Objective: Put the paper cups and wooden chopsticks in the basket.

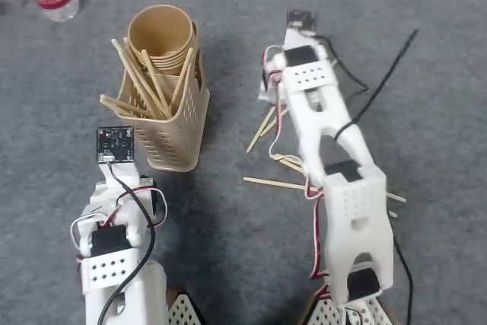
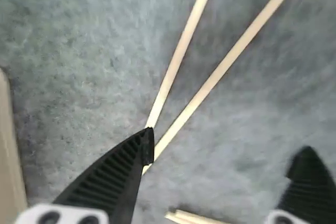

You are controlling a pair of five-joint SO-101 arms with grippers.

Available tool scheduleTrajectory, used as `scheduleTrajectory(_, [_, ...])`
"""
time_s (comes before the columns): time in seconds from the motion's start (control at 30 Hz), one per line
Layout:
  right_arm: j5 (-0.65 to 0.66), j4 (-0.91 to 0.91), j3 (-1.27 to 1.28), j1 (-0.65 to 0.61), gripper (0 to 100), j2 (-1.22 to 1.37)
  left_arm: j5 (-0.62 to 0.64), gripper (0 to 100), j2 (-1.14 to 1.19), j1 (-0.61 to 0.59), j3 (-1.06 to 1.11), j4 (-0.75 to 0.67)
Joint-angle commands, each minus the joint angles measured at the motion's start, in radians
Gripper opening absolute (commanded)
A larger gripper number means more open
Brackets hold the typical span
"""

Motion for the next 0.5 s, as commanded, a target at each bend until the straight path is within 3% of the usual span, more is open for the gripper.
scheduleTrajectory(0.0, [-0.025,-0.028,-0.052,-0.016,32.9,0.05,-0.012,7,-0.011,0.003,-0.007,-0.014])
scheduleTrajectory(0.2, [0.068,-0.047,-0.101,-0.021,32.9,0.117,-0.012,7,-0.011,0.003,-0.007,-0.014])
scheduleTrajectory(0.47, [0.215,0.151,-0.381,-0.084,32.9,0.117,-0.012,7,-0.011,0.003,-0.005,-0.015])
